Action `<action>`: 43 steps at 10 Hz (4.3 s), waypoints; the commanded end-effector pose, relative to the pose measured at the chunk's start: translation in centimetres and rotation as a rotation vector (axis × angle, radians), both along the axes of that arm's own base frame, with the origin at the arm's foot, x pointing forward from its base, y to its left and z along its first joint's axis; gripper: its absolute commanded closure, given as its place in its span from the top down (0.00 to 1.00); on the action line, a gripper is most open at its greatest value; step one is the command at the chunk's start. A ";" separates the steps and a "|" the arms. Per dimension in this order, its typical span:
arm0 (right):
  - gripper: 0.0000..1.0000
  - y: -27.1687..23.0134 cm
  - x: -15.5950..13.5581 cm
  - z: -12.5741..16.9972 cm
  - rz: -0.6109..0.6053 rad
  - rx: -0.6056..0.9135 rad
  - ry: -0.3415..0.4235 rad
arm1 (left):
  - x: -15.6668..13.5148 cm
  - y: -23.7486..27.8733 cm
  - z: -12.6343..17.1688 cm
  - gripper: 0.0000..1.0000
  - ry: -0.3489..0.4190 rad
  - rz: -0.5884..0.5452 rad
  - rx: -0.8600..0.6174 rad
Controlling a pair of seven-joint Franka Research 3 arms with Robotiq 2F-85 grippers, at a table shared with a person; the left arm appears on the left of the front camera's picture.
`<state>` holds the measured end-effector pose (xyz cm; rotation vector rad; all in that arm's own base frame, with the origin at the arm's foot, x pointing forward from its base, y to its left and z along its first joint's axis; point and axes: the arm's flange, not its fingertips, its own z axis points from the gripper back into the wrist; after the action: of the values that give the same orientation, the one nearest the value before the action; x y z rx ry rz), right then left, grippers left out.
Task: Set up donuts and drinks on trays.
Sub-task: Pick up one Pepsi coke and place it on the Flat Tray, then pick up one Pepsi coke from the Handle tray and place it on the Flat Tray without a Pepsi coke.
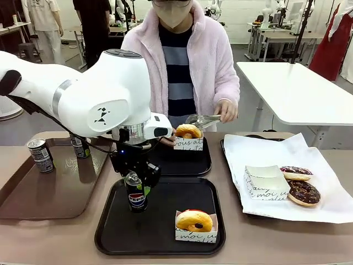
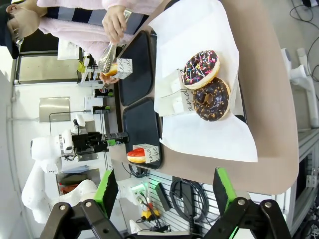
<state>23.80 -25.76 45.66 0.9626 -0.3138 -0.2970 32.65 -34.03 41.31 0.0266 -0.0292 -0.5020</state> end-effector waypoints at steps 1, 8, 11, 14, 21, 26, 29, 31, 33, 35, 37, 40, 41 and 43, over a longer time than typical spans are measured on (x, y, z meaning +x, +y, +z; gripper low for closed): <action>1.00 0.0 -0.2 0.1 0.003 0.004 0.016 | 0.0 0.0 0.0 0.59 -0.007 -0.010 0.012; 1.00 0.0 -0.2 0.1 0.003 0.004 0.016 | -2.9 8.8 7.2 0.59 0.082 -0.159 0.012; 1.00 0.0 -0.2 0.1 0.003 0.004 0.016 | -3.9 11.2 7.7 0.59 0.050 -0.111 -0.019; 1.00 0.0 -0.2 0.1 0.003 0.004 0.016 | -3.6 10.7 7.7 0.59 0.004 -0.050 -0.059; 1.00 0.0 -0.2 0.1 0.003 0.004 0.016 | 0.2 1.4 0.1 0.59 -0.059 0.065 -0.065; 1.00 0.0 -0.2 0.1 0.003 0.004 0.016 | 0.5 0.4 -1.9 1.00 -0.040 0.058 -0.038; 1.00 0.0 -0.2 0.1 0.003 0.004 0.016 | 0.6 0.5 -1.9 1.00 -0.040 0.056 -0.032; 1.00 0.0 -0.2 0.1 0.003 0.004 0.016 | 0.6 0.6 -1.8 1.00 -0.036 0.071 -0.033; 1.00 0.0 -0.2 0.1 0.003 0.004 0.016 | 0.7 0.6 -1.6 1.00 -0.021 0.093 -0.024; 1.00 0.0 -0.2 0.1 0.003 0.004 0.016 | 1.4 2.9 2.5 1.00 -0.033 0.109 -0.047; 1.00 0.0 -0.2 0.1 0.003 0.004 0.016 | 1.4 7.4 6.7 1.00 -0.046 0.138 -0.082; 1.00 0.0 -0.2 0.1 0.003 0.004 0.016 | 2.9 14.3 8.3 1.00 -0.027 0.273 -0.129; 1.00 0.0 -0.2 0.1 0.003 0.004 0.016 | 3.2 15.5 7.7 1.00 -0.013 0.317 -0.128; 1.00 0.0 -0.2 0.1 0.003 0.004 0.016 | 3.3 15.2 9.1 1.00 -0.035 0.290 -0.110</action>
<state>23.84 -25.78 45.60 0.9624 -0.3109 -0.2983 36.22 -17.49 49.34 -0.0697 -0.0655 -0.1754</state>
